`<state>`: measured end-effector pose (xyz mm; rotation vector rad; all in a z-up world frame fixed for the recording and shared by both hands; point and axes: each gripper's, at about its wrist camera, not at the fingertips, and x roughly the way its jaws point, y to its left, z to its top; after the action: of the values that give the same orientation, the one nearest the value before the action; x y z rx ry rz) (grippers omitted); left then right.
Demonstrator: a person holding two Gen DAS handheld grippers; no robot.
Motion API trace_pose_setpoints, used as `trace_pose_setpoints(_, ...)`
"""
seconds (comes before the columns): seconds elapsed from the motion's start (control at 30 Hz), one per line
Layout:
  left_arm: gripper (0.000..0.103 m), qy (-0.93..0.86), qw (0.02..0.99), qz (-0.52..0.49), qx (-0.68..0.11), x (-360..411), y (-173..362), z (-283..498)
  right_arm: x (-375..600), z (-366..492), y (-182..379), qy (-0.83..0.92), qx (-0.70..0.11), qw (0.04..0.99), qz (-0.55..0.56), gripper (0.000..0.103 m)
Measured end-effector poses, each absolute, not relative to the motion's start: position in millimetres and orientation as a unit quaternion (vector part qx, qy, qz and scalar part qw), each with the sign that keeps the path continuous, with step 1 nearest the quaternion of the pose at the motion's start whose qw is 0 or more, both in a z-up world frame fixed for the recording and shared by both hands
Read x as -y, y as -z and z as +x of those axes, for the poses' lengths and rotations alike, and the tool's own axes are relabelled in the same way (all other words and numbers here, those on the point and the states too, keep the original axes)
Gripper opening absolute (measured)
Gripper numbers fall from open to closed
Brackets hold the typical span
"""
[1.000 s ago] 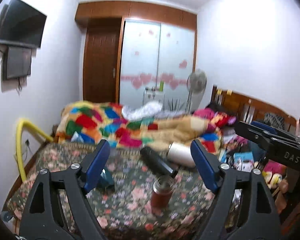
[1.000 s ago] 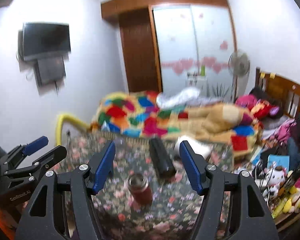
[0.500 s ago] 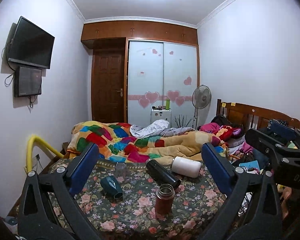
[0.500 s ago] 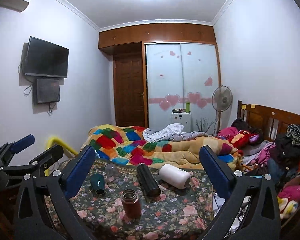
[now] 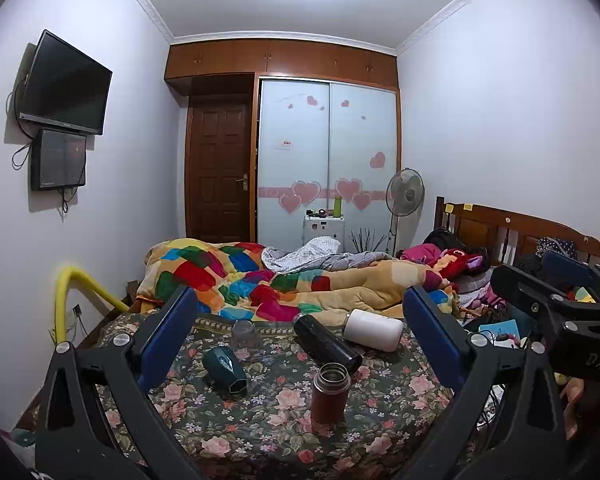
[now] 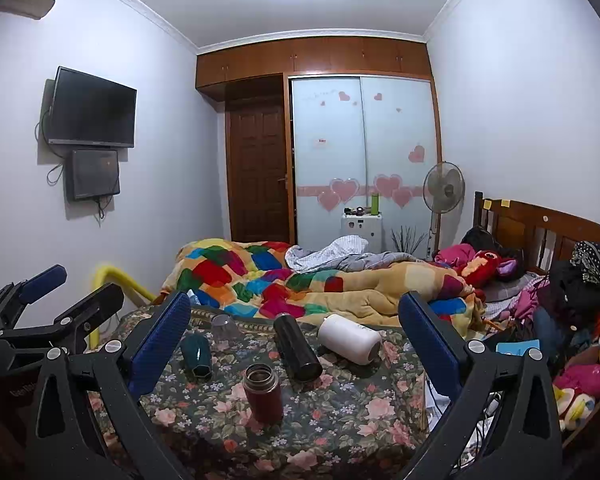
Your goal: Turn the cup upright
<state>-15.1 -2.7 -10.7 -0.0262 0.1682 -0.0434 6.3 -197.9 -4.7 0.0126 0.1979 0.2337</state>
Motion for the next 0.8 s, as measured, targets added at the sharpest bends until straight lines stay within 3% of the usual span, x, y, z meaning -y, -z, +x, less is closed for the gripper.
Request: trace_pose_setpoints(0.8,0.103,0.019,0.996,-0.012,-0.092,1.8,15.5,-10.2,196.1,3.5,5.6,-0.124,-0.111,0.986,0.012,0.103)
